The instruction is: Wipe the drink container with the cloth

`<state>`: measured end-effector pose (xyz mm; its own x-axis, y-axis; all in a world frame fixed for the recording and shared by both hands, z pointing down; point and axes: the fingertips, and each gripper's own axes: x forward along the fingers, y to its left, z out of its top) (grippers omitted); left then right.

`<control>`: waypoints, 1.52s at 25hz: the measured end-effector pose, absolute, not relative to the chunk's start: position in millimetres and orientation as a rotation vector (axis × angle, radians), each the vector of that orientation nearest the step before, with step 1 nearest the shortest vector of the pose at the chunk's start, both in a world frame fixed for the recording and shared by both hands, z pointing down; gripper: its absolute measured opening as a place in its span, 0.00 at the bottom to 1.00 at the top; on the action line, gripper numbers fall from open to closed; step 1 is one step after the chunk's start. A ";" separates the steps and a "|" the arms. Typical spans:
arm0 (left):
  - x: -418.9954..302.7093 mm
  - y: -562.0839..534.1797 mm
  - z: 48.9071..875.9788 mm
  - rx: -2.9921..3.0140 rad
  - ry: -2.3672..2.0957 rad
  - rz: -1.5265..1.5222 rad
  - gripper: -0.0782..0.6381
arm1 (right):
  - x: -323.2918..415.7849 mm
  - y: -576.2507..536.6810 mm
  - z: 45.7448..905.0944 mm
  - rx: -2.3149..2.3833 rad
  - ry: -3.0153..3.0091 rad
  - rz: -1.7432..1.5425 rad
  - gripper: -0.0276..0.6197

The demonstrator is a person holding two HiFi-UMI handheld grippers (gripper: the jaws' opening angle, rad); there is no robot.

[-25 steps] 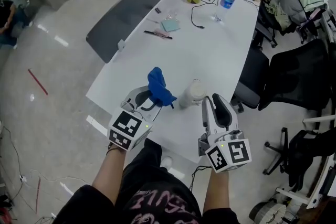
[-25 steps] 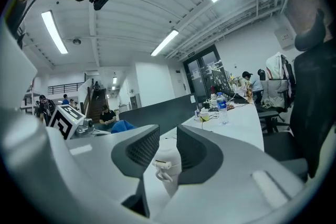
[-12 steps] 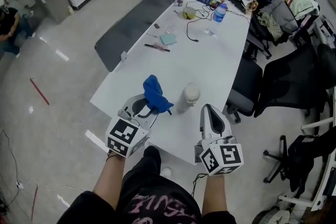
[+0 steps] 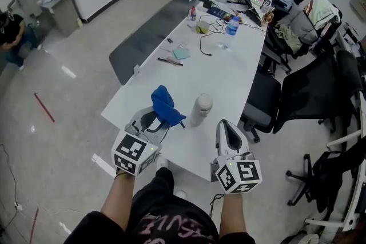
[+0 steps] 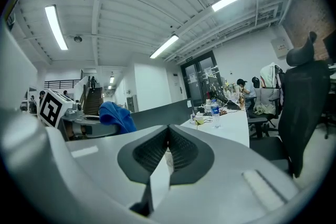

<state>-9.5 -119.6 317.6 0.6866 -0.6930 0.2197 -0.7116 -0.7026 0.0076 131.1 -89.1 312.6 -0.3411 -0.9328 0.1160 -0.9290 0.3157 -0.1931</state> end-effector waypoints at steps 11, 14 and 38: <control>-4.3 -81.2 283.0 2.858 -1.225 0.254 0.24 | 143.8 -51.2 294.6 -1.778 2.522 -0.299 0.03; -3.7 -73.1 278.0 2.868 -1.239 0.247 0.24 | 143.8 -44.0 293.6 -1.770 2.534 -0.288 0.03; -1.7 -27.4 260.2 2.887 -1.286 0.186 0.24 | 144.2 -3.9 285.3 -1.715 2.552 -0.249 0.03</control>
<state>-1.7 -27.4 260.2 0.6632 -0.7421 0.0972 -0.7392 -0.6698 -0.0701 144.2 -3.9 285.3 -0.3806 -0.9237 0.0431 -0.9146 0.3692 -0.1649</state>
